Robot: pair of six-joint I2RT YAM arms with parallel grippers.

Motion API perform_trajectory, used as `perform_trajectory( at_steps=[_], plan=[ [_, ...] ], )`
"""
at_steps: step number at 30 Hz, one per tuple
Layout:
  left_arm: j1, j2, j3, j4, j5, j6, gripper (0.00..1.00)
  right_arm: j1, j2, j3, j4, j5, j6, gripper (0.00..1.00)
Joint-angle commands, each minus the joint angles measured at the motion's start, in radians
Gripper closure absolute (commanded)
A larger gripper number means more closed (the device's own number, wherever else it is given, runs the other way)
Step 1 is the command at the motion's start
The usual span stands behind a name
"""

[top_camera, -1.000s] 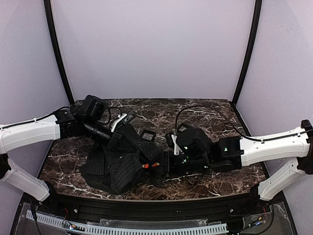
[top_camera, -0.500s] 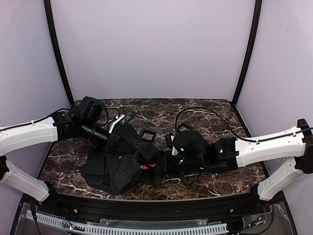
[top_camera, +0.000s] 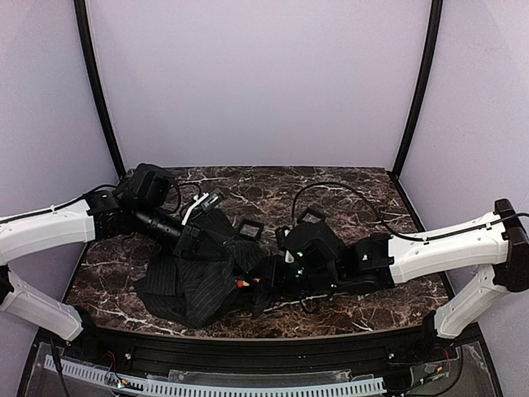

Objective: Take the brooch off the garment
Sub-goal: Pick up the brooch from the crumpled clothing.

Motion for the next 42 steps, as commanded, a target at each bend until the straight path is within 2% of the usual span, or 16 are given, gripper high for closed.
perform_trajectory(
  at_steps=[1,12,19,22,28,35,42],
  plan=[
    [0.005,-0.032,-0.020,0.047,0.037,-0.004,0.99,0.008,0.023,0.023,0.059,-0.004,0.012,0.56],
    [0.004,-0.072,-0.051,0.028,0.030,0.000,0.99,-0.012,0.016,-0.008,0.127,0.017,0.044,1.00],
    [0.015,-0.111,-0.027,-0.082,-0.160,0.049,0.99,-0.038,-0.041,-0.028,0.028,0.040,-0.004,1.00],
    [0.021,-0.106,-0.023,-0.092,-0.168,0.052,0.99,-0.048,-0.048,-0.016,-0.007,0.011,-0.056,1.00],
    [0.024,-0.060,0.005,-0.149,-0.212,0.080,0.99,-0.068,-0.084,-0.038,0.045,-0.060,-0.129,1.00],
    [0.023,-0.044,0.002,-0.122,-0.152,0.084,0.99,-0.096,-0.134,-0.097,0.158,-0.119,-0.204,1.00],
    [0.023,-0.011,-0.011,-0.111,-0.070,0.089,0.99,-0.111,-0.165,-0.098,0.191,-0.172,-0.282,1.00]
  ],
)
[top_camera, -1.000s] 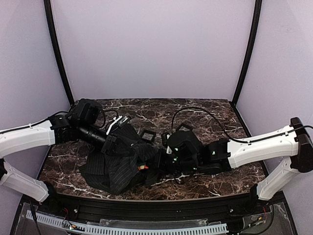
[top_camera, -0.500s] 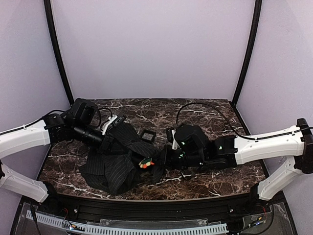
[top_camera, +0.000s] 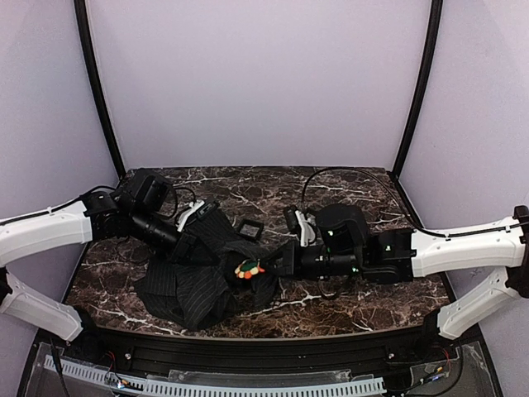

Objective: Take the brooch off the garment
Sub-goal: Pick up the brooch from the crumpled clothing, then pass from the right arm to the left

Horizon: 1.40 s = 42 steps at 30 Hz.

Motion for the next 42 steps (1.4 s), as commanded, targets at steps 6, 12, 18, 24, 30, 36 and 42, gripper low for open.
perform_trajectory(
  at_steps=[6,12,18,24,30,36,42],
  plan=[
    [0.007,0.027,0.001,0.005,0.108,0.030,0.99,-0.023,-0.046,-0.013,0.077,-0.043,-0.105,1.00],
    [0.006,0.020,-0.013,0.001,0.102,0.038,0.99,-0.034,-0.075,-0.017,0.055,-0.016,-0.171,1.00],
    [0.006,0.011,-0.028,0.013,0.138,0.032,0.92,-0.060,-0.077,-0.019,0.046,-0.029,-0.218,1.00],
    [0.006,-0.031,-0.022,-0.002,0.113,0.029,0.63,-0.098,-0.079,-0.016,0.036,-0.079,-0.302,1.00],
    [0.006,-0.109,0.002,0.013,0.066,-0.009,0.21,-0.137,-0.111,-0.027,0.049,-0.175,-0.399,1.00],
    [0.004,-0.169,0.028,0.041,0.007,-0.101,0.13,-0.182,-0.135,-0.035,0.036,-0.285,-0.435,1.00],
    [-0.110,-0.202,-0.017,0.172,-0.031,-0.285,0.14,-0.239,-0.098,0.026,-0.088,-0.292,-0.422,1.00]
  ],
)
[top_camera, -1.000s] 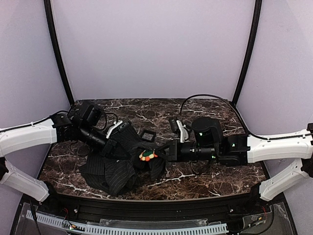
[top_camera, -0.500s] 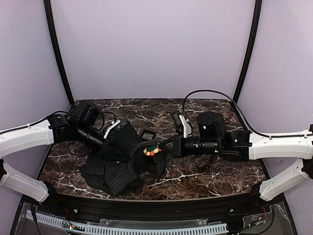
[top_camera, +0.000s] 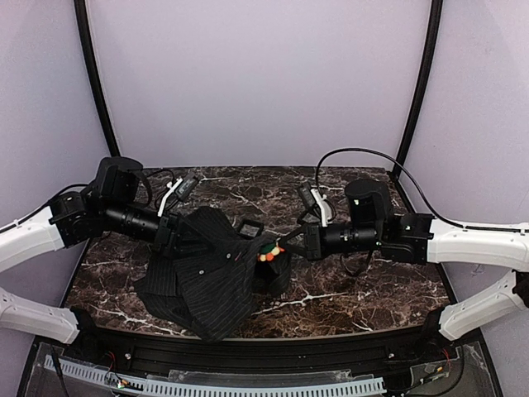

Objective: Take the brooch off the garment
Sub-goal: Pass from the right arm to the left

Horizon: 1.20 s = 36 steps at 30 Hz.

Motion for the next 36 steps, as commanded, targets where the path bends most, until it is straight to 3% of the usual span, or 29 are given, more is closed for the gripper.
perform_trajectory(
  at_steps=[1,4,10,13,23,29,36],
  plan=[
    [-0.109,-0.013,-0.032,0.133,-0.083,-0.176,0.14,-0.034,0.025,0.060,-0.082,-0.027,-0.005,1.00],
    [-0.203,0.027,-0.032,0.168,-0.156,-0.234,0.16,-0.040,0.053,0.096,-0.110,-0.003,0.022,1.00],
    [-0.307,0.101,-0.083,0.443,-0.230,-0.412,0.16,-0.041,0.105,0.153,-0.159,0.067,0.069,1.00],
    [-0.363,0.157,-0.077,0.488,-0.284,-0.457,0.16,-0.041,0.106,0.155,-0.149,0.083,0.080,1.00],
    [-0.430,0.423,-0.049,0.610,-0.310,-0.527,0.16,-0.043,0.062,0.153,-0.156,0.108,0.084,1.00],
    [-0.423,0.392,-0.083,0.548,-0.417,-0.494,0.15,-0.043,0.030,0.130,-0.152,0.070,0.077,1.00],
    [-0.363,0.263,-0.189,0.599,-0.490,-0.511,0.14,-0.044,0.023,0.062,-0.120,0.039,0.090,1.00]
  ],
)
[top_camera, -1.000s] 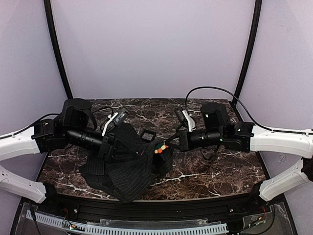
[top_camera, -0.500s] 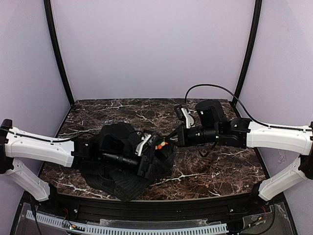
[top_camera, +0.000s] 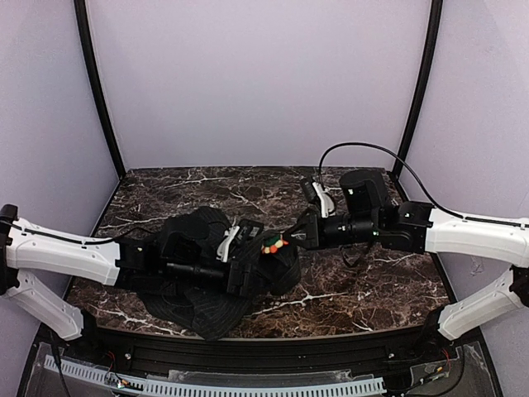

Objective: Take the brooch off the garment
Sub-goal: Pass from the right arm to the left

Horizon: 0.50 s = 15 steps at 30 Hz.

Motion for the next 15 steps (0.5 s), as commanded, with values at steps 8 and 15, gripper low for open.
perform_trajectory(
  at_steps=[8,15],
  plan=[
    [0.065,-0.091,-0.104,0.151,-0.025,-0.052,0.12,-0.004,-0.013,-0.135,0.242,-0.127,0.049,1.00],
    [0.065,-0.065,-0.106,0.220,-0.008,-0.081,0.12,0.003,-0.036,-0.193,0.340,-0.185,0.034,1.00]
  ],
)
